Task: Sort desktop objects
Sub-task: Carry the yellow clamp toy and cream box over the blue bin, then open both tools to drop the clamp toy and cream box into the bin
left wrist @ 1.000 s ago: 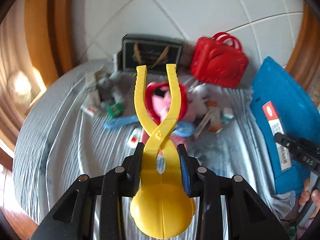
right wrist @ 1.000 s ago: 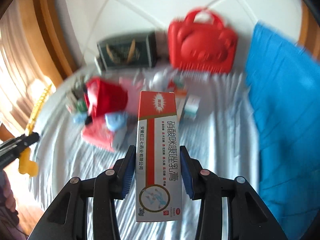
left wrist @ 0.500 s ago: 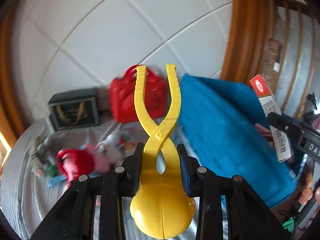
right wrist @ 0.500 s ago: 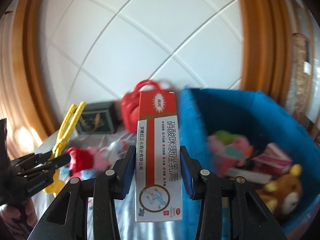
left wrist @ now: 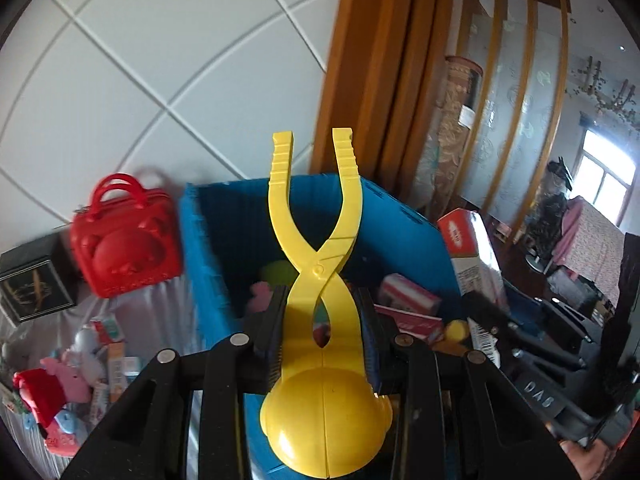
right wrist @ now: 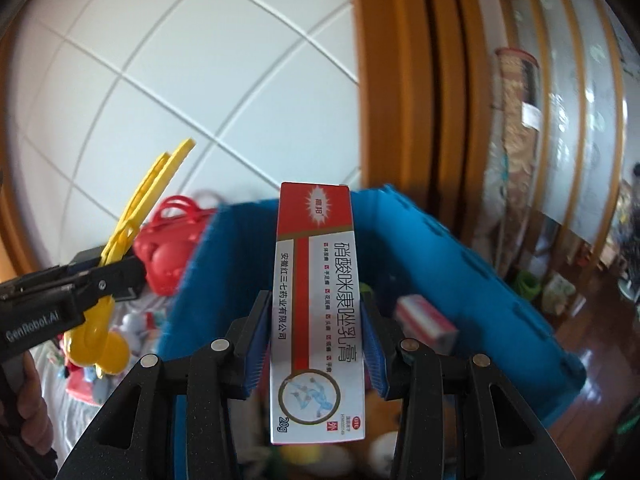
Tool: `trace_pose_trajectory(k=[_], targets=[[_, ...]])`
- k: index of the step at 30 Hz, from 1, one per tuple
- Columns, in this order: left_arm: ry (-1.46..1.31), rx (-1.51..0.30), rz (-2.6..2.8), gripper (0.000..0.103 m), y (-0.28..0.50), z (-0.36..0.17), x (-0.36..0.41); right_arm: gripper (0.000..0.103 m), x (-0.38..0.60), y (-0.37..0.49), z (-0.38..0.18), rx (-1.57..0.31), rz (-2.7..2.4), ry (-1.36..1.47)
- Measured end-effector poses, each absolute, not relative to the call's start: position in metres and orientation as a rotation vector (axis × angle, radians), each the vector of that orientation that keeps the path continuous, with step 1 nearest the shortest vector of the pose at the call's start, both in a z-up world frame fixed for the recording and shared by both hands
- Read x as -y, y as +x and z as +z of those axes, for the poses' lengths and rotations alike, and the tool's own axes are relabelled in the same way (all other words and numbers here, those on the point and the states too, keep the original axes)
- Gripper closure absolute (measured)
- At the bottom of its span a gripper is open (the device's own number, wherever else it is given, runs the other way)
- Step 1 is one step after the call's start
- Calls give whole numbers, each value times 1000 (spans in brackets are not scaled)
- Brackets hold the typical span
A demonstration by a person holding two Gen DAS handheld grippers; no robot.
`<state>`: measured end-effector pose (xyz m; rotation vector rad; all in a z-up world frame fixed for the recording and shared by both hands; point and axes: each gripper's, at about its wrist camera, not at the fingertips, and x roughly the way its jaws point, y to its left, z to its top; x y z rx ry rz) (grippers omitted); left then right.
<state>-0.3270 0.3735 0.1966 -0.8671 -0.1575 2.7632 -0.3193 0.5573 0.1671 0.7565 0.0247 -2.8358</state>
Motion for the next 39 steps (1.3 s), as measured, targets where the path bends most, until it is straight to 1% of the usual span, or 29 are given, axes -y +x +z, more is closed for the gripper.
trace_pose_trajectory(k=[6,10,14,15,17,19,26,28,30,32,34,36,37,39], targets=[[-1073,85,2764,71,-364,175,-422,62,-585,-352,150,-28,-2825,880],[-1186,7,2803,71,-378,158,-436,62,-593,-368,135,-16,-2794,950],[-1227,-36,2822,70,-378,150,-439,61,-596,-378,126,-8,-2761,994],[-1233,-32,2823,69,-378,150,-439,61,-596,-379,124,-10,-2754,1001],[-1236,-34,2838,58,-376,148,-436,61,-594,-380,122,-11,-2737,1008],[-1233,-38,2859,52,-372,148,-432,61,-591,-381,121,-17,-2722,1015],[-1211,-30,2888,51,-361,153,-421,60,-579,-381,117,-50,-2702,1024],[-1207,-30,2891,51,-357,153,-418,52,-578,-379,118,-56,-2715,1012],[-1202,-31,2893,51,-354,154,-418,34,-578,-376,121,-63,-2731,994],[-1192,-20,2891,51,-349,155,-416,26,-579,-371,125,-70,-2751,976],[-1169,-14,2897,51,-342,157,-414,21,-580,-364,128,-79,-2779,953],[-1137,-11,2905,51,-334,160,-413,5,-585,-355,132,-60,-2792,927],[-1119,-8,2908,51,-329,161,-412,0,-587,-350,134,-51,-2799,916],[-1086,-4,2918,51,-319,163,-411,0,-591,-339,136,-41,-2818,895]])
